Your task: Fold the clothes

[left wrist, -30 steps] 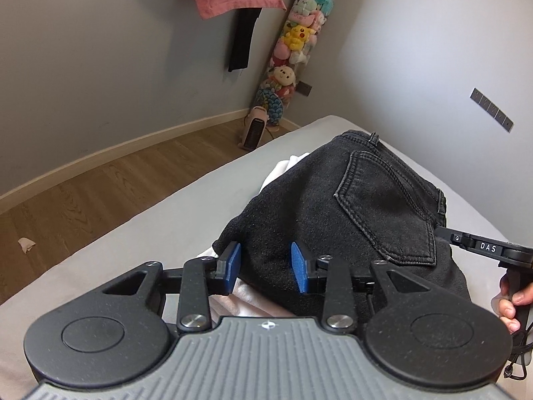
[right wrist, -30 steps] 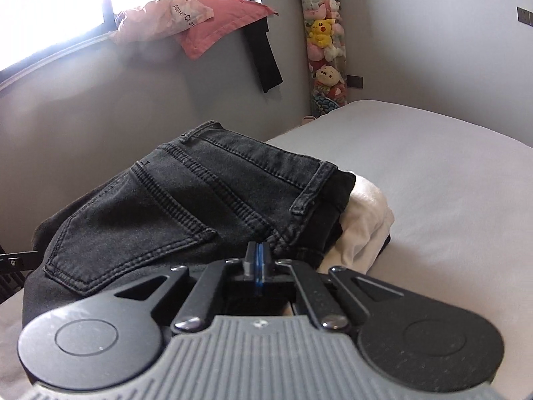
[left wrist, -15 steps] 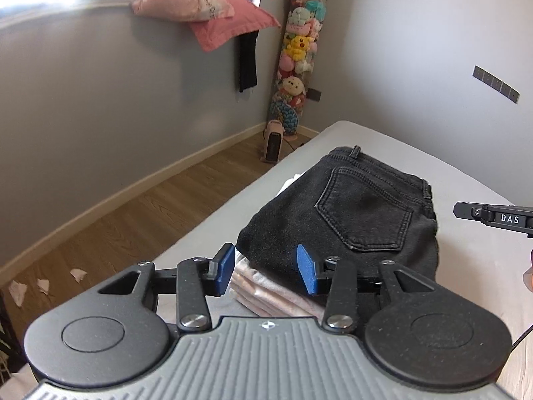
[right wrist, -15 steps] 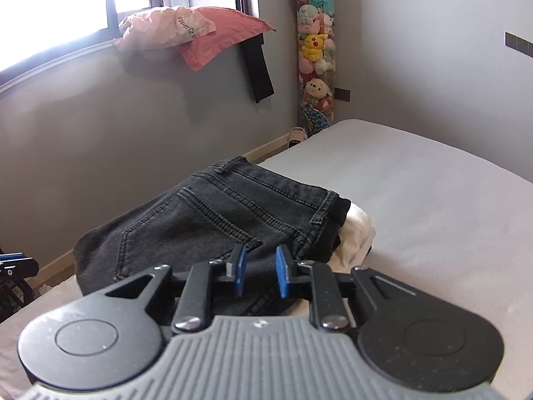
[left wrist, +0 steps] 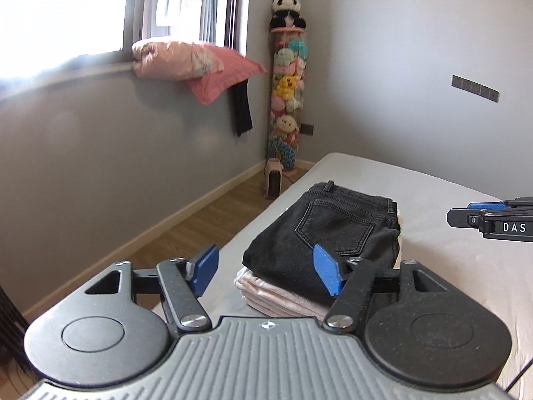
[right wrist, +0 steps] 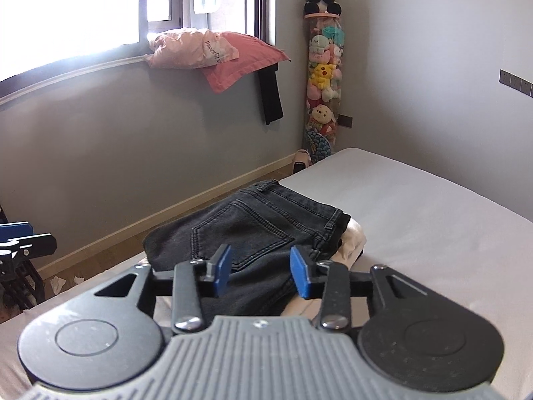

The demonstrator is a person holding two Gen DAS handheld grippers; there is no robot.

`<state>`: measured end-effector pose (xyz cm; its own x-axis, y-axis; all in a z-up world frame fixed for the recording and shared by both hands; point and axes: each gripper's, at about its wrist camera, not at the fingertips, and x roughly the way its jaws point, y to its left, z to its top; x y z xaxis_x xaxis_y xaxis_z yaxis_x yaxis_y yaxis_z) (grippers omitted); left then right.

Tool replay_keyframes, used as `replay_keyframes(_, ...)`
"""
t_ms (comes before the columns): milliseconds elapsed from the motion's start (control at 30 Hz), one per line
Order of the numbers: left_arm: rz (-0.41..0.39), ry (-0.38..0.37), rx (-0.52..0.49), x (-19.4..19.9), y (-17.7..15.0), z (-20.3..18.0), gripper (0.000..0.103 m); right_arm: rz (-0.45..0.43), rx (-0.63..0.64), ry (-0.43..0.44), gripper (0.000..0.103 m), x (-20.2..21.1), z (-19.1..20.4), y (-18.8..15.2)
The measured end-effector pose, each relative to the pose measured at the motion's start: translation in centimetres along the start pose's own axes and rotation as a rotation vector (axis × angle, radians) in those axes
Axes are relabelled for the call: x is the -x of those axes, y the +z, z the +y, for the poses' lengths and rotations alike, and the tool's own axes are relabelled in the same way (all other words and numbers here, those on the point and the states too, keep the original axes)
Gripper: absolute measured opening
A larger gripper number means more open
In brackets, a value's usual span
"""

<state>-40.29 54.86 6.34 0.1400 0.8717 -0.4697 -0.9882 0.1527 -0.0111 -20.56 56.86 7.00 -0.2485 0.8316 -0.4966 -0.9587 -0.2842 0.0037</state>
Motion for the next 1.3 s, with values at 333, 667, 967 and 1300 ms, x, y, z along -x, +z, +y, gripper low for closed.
replay_keyframes(333, -0.113, 0.057, -0.184, 8.2, -0.3, -3.9, 0.092, -0.064, 0.012, 0.026, 0.063, 9.4, 4.0, -2.7)
replay_keyframes(667, -0.089, -0.001, -0.194, 12.3, -2.6, -5.9, 0.092, -0.083, -0.008, -0.013, 0.077, 14.9, 6.1, -6.8)
replay_keyframes(967, -0.038, 0.002, -0.132, 13.0, -5.8, -6.1, 0.092, -0.081, -0.04, -0.084, 0.079, 18.0, 7.0, -10.9)
replay_keyframes(1300, 0.024, 0.041, -0.004, 13.0, -11.1, -7.8, 0.092, -0.07, -0.088, -0.102, 0.08, 19.2, 7.6, -14.7)
